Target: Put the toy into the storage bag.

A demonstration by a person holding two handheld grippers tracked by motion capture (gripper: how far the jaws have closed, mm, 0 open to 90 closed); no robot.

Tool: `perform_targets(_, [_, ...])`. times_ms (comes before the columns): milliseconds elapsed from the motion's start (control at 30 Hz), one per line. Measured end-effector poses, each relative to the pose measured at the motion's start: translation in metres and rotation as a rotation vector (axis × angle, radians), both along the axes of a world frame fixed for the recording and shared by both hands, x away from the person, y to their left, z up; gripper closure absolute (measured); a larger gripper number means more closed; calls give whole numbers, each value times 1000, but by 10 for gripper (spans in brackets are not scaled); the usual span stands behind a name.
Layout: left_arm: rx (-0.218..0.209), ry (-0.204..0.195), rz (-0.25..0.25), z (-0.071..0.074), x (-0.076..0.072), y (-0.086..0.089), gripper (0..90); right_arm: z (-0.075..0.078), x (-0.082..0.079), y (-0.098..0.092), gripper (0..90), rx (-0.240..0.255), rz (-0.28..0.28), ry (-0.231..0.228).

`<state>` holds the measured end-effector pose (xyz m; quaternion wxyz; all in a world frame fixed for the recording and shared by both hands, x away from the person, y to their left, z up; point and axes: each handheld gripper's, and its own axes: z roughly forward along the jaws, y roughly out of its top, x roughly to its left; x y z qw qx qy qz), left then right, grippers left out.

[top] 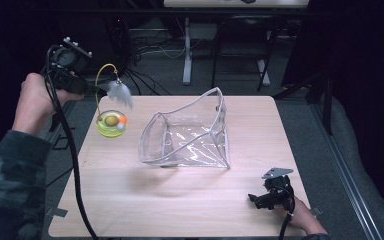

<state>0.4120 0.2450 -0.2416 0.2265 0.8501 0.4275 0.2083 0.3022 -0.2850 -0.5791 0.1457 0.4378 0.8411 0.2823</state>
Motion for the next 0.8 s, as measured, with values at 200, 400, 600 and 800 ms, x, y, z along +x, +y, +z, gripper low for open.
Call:
perform_targets(200, [-2, -19, -18, 9, 0, -9, 878, 0, 0, 0, 0, 1, 1, 1])
perform_targets(400, [4, -20, -43, 15, 3, -20, 878, 0, 0, 0, 0, 2, 2, 0])
perform_targets(600, [8, -29, -75, 21, 5, -36, 878, 0, 0, 0, 0, -1, 2, -1])
perform_targets(800, [17, -28, -104, 22, 7, -52, 878, 1, 0, -1, 0, -23, 7, 1])
